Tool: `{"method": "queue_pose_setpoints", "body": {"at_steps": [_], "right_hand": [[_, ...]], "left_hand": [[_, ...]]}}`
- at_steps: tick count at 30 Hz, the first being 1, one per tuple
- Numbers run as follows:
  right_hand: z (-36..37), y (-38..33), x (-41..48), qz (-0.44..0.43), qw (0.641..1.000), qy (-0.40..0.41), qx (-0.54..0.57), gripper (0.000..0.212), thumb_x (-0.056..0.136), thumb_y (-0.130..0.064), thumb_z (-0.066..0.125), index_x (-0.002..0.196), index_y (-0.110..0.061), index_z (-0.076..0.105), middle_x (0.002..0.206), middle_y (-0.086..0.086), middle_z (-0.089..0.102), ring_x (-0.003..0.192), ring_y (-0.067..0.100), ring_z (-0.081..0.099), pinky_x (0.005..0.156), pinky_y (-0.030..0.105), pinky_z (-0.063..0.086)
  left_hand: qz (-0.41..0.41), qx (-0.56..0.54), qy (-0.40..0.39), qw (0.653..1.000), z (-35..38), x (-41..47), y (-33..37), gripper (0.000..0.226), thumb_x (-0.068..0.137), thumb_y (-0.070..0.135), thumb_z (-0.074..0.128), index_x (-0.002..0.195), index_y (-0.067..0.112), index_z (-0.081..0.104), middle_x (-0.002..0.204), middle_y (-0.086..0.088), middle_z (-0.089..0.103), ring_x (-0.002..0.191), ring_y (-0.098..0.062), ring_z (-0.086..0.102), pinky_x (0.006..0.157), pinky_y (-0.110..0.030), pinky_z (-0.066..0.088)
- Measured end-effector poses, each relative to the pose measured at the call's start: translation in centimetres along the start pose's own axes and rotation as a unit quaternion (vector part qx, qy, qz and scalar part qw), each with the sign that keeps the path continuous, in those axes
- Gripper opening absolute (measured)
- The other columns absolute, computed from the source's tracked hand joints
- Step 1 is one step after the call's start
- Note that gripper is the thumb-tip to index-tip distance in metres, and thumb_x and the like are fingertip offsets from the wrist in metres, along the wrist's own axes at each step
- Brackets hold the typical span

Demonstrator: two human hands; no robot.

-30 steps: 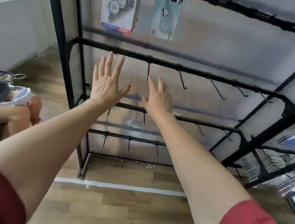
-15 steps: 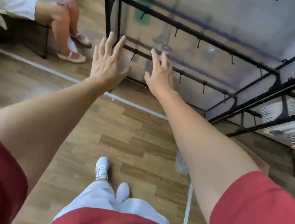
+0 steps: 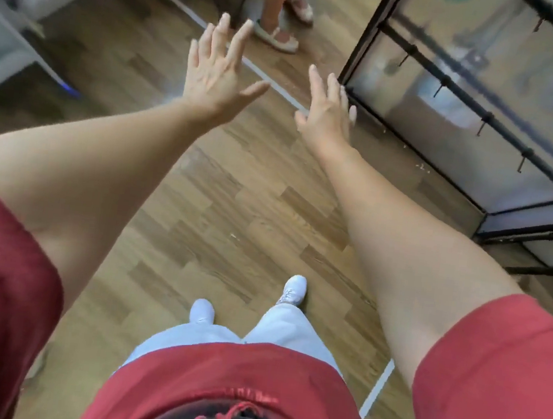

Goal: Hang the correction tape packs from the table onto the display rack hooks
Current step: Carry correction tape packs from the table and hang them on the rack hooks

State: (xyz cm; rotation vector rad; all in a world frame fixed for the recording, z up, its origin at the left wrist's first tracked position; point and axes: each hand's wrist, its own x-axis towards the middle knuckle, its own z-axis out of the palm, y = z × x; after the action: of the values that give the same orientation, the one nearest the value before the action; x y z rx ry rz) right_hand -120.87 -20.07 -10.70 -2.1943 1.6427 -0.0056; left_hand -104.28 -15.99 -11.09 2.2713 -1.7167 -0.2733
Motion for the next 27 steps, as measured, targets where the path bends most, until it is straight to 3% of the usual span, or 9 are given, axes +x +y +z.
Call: {"method": "queue_pose_setpoints", "body": {"at_steps": [13, 18, 27], "right_hand": [[8.4, -24.8, 0.9, -0.231, 0.969, -0.064, -0.058, 0.068, 0.099, -0.03, 0.044, 0.154, -0.025, 0.004, 0.161, 0.005, 0.007, 0.148, 0.026, 0.006, 0.117, 0.047, 0.005], [9.4, -33.5, 5.8, -0.328, 0.938, -0.065, -0.093, 0.069, 0.099, -0.033, 0.043, 0.154, -0.023, 0.003, 0.161, 0.005, 0.008, 0.148, 0.028, 0.006, 0.118, 0.047, 0.007], [11.1, -47.9, 13.8, -0.421, 0.892, -0.087, -0.137, 0.07, 0.098, -0.037, 0.043, 0.154, -0.025, 0.004, 0.161, 0.011, 0.004, 0.148, 0.03, 0.004, 0.117, 0.05, 0.006]], "left_hand": [[-0.237, 0.019, 0.07, 0.969, -9.2, -7.8, -24.3, 0.074, 0.095, 0.051, 0.045, 0.153, 0.026, 0.006, 0.161, -0.01, 0.0, 0.148, -0.029, 0.001, 0.119, -0.043, 0.001], [-0.329, 0.024, 0.095, 0.939, -12.5, -6.5, -31.7, 0.074, 0.095, 0.049, 0.045, 0.153, 0.026, 0.007, 0.161, -0.009, 0.0, 0.147, -0.029, 0.002, 0.119, -0.042, 0.001], [-0.443, 0.033, 0.102, 0.89, -16.9, -3.5, -41.9, 0.071, 0.097, 0.05, 0.041, 0.153, 0.026, 0.005, 0.161, -0.009, 0.0, 0.148, -0.028, 0.001, 0.119, -0.044, 0.001]]}}
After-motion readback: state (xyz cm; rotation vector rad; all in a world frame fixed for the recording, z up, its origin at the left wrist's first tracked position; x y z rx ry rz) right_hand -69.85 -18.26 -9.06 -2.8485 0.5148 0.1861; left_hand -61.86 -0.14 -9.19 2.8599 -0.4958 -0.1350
